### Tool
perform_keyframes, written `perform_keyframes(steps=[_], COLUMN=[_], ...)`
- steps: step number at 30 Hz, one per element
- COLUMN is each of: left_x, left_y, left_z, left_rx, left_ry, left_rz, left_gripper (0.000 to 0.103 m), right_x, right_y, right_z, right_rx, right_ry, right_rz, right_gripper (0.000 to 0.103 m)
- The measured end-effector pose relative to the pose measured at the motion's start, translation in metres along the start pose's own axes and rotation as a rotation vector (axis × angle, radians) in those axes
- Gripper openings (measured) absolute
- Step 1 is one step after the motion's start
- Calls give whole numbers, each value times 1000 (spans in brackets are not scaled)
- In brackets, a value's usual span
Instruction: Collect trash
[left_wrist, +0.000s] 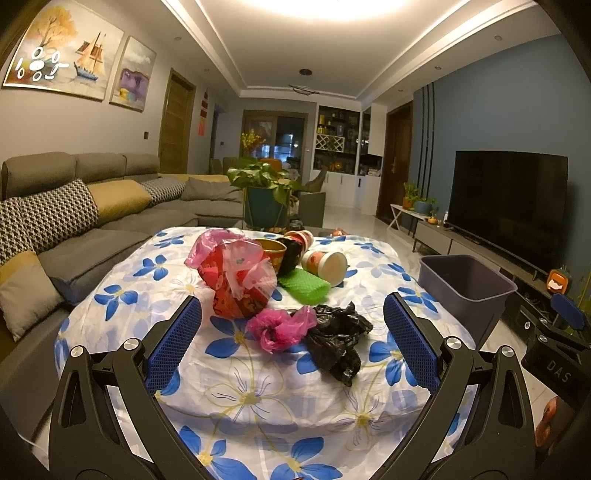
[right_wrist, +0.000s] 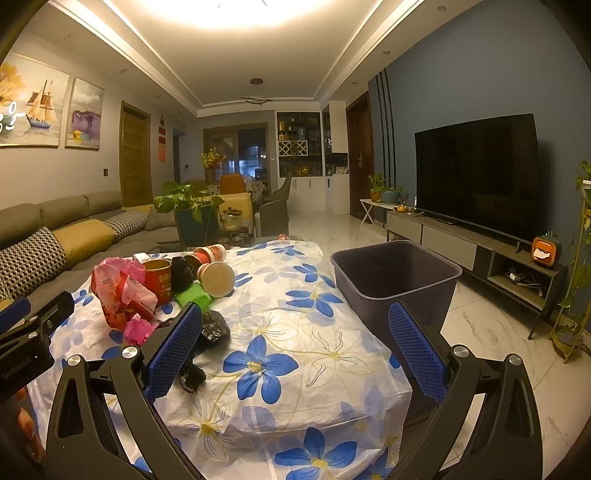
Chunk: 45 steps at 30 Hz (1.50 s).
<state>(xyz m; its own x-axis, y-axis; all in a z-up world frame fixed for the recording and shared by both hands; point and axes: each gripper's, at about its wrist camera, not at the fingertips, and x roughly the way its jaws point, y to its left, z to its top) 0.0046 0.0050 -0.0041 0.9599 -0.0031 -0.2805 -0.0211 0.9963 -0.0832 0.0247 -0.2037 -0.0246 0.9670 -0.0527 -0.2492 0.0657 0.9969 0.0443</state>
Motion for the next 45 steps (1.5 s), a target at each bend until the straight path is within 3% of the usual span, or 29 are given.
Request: perform_keyframes(steps=[15, 18, 19, 31, 36, 42, 45], left_x=[27, 37, 40, 60, 66, 75, 82], left_y=[27, 35, 38, 65, 73, 76, 72], left_z=[-18, -23, -25, -36, -40, -44, -48], left_rx=[-15, -26, -31, -64, -71, -72, -72], left_ry=[1, 10, 12, -11, -15, -4, 14], left_rz=[26, 37, 38, 81, 81, 53, 30], left_gripper=[96, 95, 94, 93, 93, 89, 85], right_x=[35, 49, 54, 112, 135, 149, 151], right_y=[22, 33, 37, 87, 100, 109, 111], right_z=[-14, -21, -24, -62, -72, -84, -87], right_rx=[0, -13, -20, -40, -62, -99, -99], right_ry=[25, 51, 58, 185, 221, 243, 241], right_rz=[121, 150, 157, 329, 318, 347, 363], right_gripper=[97, 86, 77, 48, 41, 12, 9])
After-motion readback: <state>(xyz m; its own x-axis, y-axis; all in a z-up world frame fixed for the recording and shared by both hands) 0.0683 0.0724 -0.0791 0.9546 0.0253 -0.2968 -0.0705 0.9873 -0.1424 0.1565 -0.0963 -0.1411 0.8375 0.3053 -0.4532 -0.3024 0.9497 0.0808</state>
